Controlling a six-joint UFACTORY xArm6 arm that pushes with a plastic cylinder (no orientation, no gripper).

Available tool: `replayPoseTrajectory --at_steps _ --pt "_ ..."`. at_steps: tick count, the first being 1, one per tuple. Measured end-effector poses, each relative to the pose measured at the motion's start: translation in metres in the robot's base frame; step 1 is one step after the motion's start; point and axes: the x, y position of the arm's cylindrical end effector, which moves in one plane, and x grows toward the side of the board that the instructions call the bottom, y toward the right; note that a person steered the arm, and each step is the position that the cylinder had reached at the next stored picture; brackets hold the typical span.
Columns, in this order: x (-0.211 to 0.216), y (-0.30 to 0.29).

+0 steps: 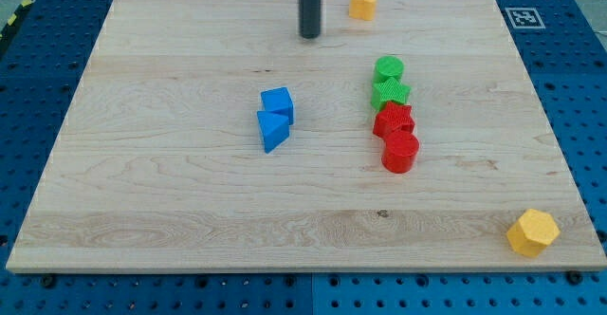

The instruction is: Move your arm closer to the yellow heart

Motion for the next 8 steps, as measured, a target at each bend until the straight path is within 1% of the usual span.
replayPoseTrajectory --at_steps 1,3,4,5,6,7,8 --pt "0.0 0.064" --pt "0.0 0.065" --pt "0.03 0.07" --pt "0.035 0.086" --pt "0.021 0.107" --pt "-0.029 0.112" --pt "-0.087 0.091"
